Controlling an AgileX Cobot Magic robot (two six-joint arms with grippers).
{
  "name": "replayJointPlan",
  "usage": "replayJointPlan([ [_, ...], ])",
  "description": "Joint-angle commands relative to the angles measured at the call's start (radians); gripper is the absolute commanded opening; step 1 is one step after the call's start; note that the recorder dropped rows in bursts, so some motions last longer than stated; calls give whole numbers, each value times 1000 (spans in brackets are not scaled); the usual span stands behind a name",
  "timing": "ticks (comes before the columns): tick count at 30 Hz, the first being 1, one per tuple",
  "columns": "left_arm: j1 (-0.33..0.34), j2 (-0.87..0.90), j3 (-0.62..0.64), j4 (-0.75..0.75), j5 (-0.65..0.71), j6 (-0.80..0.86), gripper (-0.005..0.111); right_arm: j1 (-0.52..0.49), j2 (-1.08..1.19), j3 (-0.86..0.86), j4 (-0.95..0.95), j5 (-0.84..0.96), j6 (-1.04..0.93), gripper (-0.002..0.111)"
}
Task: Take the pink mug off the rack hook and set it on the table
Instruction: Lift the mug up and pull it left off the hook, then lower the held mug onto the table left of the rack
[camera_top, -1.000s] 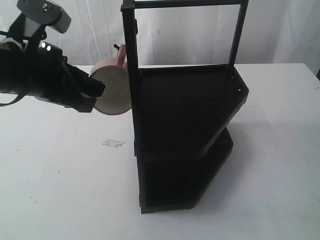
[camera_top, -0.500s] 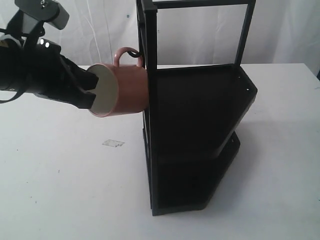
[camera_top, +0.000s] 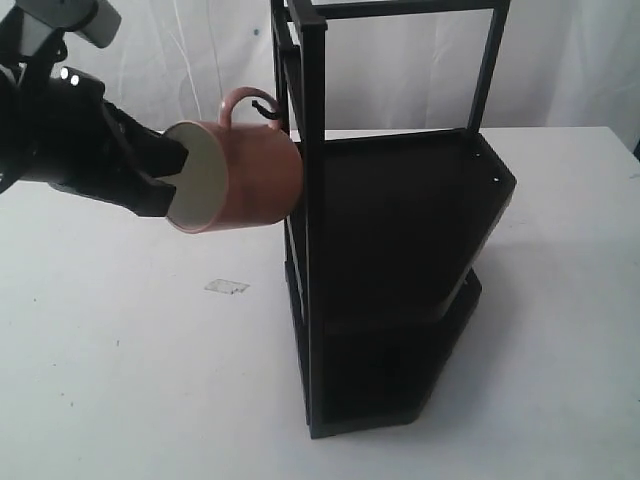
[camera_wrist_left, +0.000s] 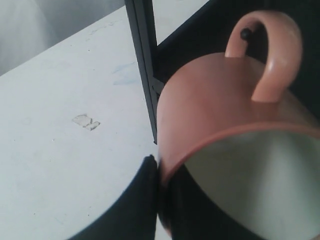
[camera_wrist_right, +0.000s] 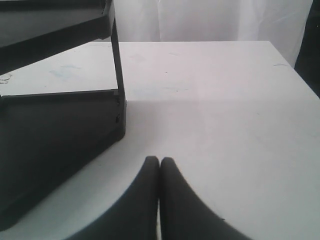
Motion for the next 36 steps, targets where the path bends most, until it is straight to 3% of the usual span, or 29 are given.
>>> replayJointPlan([
  [1, -5, -66, -1, 28, 35, -12, 0, -3, -6, 2, -7, -4, 2, 0],
  [4, -3, -77, -1, 117, 56, -84, 0, -3, -6, 2, -7, -4, 2, 0],
  [9, -3, -94, -1, 571, 143, -463, 0, -3, -6, 2, -7, -4, 2, 0],
  [14, -3, -118, -1, 732, 186, -599, 0, -3, -6, 2, -7, -4, 2, 0],
  [36, -3, -121, 56, 713, 167, -632, 0, -3, -6, 2, -7, -4, 2, 0],
])
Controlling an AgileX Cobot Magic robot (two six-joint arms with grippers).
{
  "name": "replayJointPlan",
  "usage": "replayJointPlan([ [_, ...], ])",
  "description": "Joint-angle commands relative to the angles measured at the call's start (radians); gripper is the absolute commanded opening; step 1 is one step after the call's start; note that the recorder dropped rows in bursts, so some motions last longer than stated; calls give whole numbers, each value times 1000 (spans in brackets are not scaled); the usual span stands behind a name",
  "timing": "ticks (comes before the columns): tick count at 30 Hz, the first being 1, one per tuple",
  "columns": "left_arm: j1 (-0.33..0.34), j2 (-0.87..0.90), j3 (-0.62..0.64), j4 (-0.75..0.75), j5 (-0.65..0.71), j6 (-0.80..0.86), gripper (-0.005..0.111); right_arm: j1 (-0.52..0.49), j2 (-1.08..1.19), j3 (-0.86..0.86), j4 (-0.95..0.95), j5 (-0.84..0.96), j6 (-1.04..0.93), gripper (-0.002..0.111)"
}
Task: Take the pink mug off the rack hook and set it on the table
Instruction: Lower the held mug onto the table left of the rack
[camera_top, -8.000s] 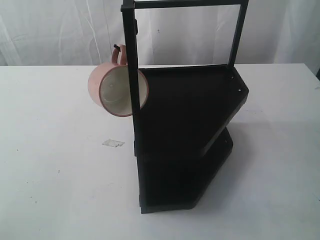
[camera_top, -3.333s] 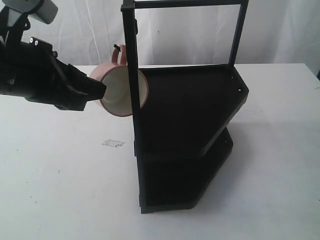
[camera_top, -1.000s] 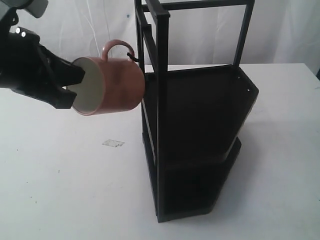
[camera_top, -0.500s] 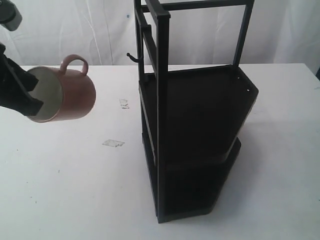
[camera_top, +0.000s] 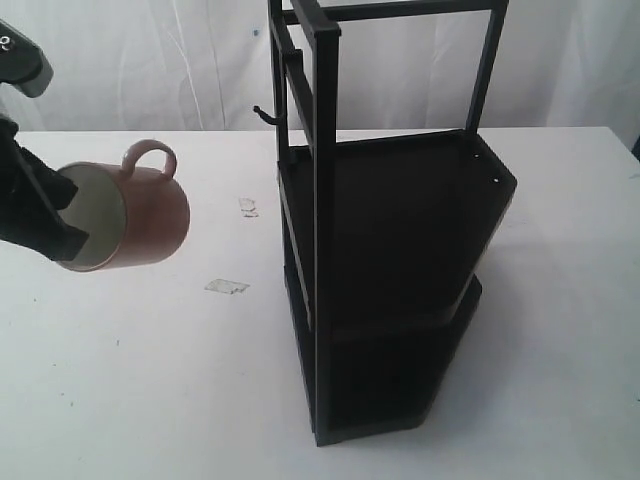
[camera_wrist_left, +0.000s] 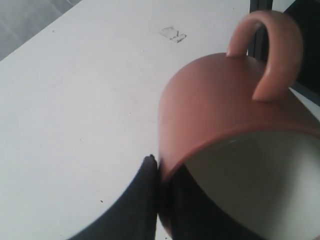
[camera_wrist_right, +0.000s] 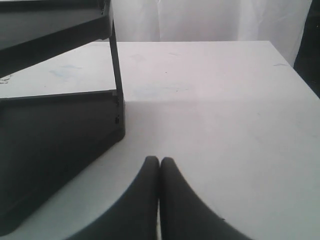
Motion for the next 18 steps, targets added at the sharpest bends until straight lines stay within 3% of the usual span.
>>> replayJointPlan([
  [1, -3, -13, 3, -34, -40, -34, 0, -3, -6, 2, -7, -4, 2, 0],
  [5, -3, -13, 3, -55, -76, -34, 0, -3, -6, 2, -7, -4, 2, 0],
  [14, -3, 74, -163, -86, 231, -29, 0, -3, -6, 2, -7, -4, 2, 0],
  [18, -3, 168, -201, -158, 256, 37, 0, -3, -6, 2, -7, -4, 2, 0],
])
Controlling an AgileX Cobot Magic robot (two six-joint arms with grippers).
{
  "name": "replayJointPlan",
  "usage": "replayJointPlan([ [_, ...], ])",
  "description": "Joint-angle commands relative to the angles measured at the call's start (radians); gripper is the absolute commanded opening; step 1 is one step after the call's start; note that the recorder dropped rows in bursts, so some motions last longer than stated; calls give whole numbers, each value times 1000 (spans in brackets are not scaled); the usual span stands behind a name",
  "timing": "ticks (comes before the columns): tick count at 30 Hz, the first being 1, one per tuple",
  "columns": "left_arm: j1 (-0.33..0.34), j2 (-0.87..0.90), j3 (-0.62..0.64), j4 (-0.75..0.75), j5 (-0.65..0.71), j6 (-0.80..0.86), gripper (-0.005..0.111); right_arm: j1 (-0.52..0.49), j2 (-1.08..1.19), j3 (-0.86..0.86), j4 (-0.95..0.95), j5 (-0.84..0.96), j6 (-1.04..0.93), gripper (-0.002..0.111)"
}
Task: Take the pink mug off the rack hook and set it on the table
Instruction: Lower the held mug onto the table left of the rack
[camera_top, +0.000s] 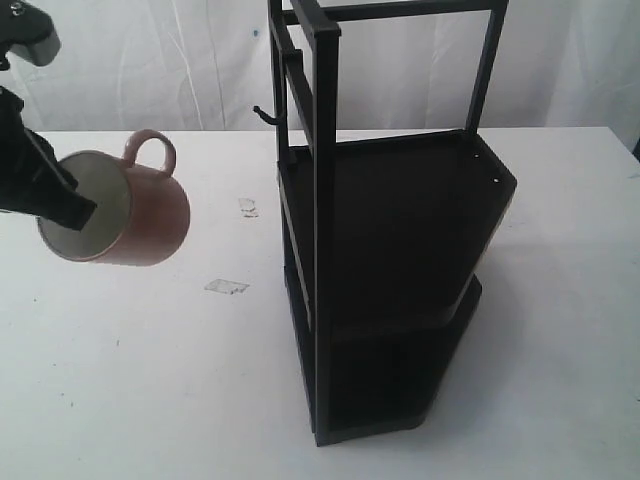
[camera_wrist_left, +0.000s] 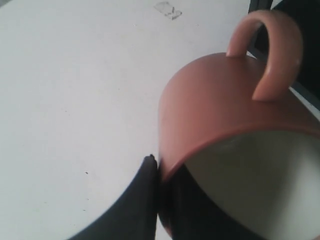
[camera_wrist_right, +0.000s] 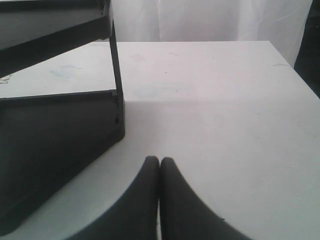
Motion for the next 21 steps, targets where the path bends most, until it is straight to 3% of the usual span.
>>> replayJointPlan([
  [1, -3, 101, -37, -105, 33, 70, 0, -3, -6, 2, -7, -4, 2, 0],
  [6, -3, 184, -37, -163, 24, 167, 0, -3, -6, 2, -7, -4, 2, 0],
  [21, -3, 342, -37, -165, -55, 202, 0, -3, -6, 2, -7, -4, 2, 0],
])
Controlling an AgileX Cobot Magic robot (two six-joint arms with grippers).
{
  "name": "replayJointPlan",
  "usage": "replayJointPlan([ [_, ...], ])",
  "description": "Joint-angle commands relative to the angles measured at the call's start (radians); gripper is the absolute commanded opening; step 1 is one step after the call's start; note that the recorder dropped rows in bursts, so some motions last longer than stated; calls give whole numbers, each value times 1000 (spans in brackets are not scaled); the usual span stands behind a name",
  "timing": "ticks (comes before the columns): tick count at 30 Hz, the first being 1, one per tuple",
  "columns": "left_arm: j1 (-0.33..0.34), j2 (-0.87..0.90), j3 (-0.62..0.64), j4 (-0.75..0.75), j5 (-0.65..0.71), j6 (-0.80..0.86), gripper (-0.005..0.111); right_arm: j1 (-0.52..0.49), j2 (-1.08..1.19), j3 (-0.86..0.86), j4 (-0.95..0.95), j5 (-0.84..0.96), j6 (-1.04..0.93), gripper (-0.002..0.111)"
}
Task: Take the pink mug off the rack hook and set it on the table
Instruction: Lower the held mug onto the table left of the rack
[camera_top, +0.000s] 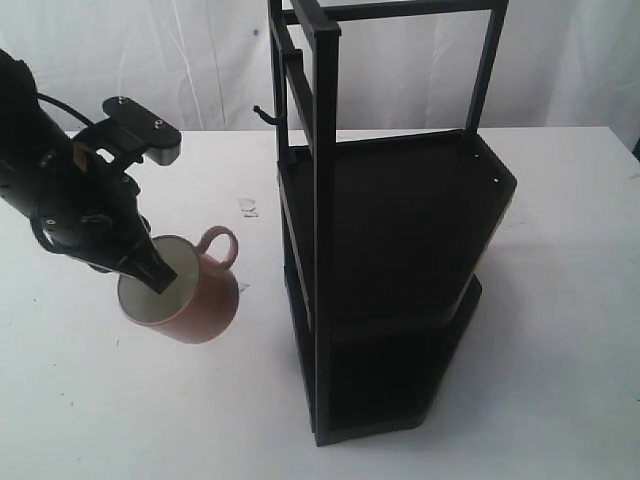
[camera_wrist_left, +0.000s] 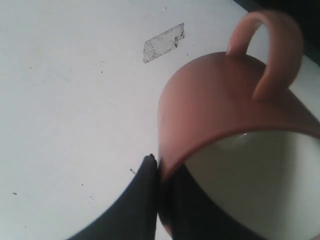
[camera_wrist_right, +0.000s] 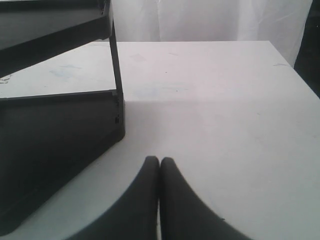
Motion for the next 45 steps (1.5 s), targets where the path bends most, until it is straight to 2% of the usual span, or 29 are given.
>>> replayJointPlan([
  [1, -3, 23, -9, -14, -9, 2, 0, -3, -6, 2, -7, -4, 2, 0],
  [17, -3, 115, -9, -14, -33, 2, 0, -3, -6, 2, -7, -4, 2, 0],
  [42, -3, 127, -9, -31, -32, -14, 0, -3, -6, 2, -7, -4, 2, 0],
  [43, -3, 127, -9, -31, -32, -14, 1, -3, -6, 2, -7, -4, 2, 0],
  [45, -3, 127, -9, -31, -32, -14, 12, -3, -6, 2, -7, -4, 2, 0],
])
